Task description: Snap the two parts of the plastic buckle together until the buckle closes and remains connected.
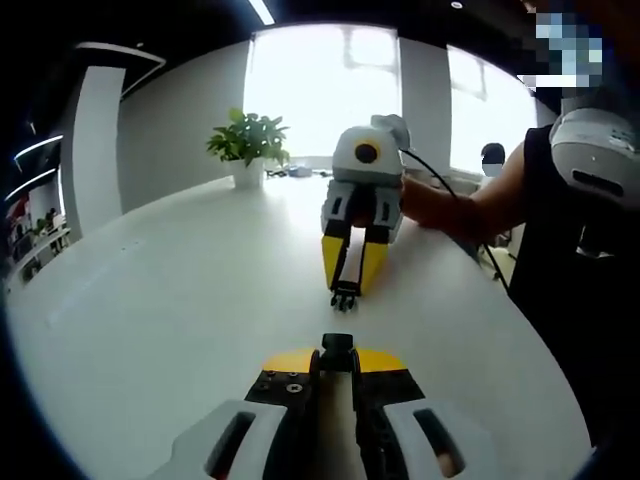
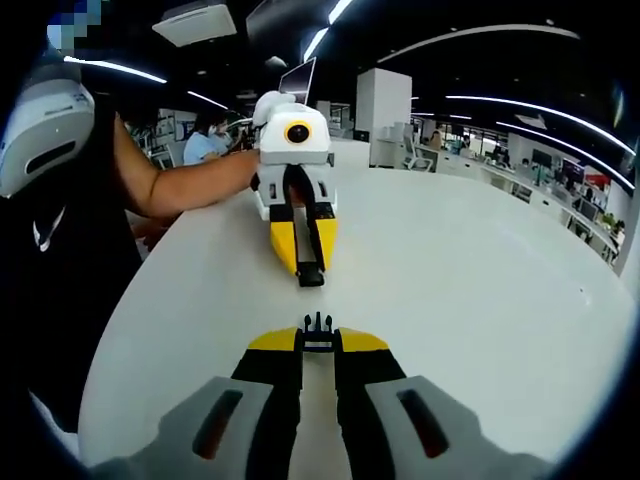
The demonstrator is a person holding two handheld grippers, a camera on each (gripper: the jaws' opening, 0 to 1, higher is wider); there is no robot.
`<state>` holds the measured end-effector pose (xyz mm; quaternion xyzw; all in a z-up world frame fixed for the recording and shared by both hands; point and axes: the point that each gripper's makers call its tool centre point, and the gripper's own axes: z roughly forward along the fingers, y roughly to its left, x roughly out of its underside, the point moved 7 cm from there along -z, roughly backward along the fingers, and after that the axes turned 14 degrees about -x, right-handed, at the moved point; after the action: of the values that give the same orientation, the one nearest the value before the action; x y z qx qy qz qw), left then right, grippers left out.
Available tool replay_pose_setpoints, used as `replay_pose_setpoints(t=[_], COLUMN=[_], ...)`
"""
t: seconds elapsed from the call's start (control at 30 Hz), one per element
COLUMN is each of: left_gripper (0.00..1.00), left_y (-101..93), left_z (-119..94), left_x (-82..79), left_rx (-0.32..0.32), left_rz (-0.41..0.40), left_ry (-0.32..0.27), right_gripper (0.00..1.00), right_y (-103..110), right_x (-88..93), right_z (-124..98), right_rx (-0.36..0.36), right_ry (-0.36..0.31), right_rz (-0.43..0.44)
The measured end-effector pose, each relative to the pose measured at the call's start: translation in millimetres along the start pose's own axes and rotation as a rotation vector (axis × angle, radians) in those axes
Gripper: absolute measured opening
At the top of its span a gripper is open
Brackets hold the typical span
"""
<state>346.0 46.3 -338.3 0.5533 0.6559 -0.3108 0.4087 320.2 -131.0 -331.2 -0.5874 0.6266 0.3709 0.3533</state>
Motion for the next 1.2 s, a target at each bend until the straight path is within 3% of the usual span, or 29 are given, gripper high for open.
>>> replay_pose_setpoints(t=[1.2], left_gripper=[0.1], left_y=[-1.9], left_z=[4.3], left_x=[1.5], left_rx=[0.005], left_rz=[0.009], left_ry=[0.004], right_gripper=[0.11], right_y=[0.9], right_x=[3.4], right_z=[2.2], right_rx=[-0.003], right_ry=[0.019], right_rz=[-0.009])
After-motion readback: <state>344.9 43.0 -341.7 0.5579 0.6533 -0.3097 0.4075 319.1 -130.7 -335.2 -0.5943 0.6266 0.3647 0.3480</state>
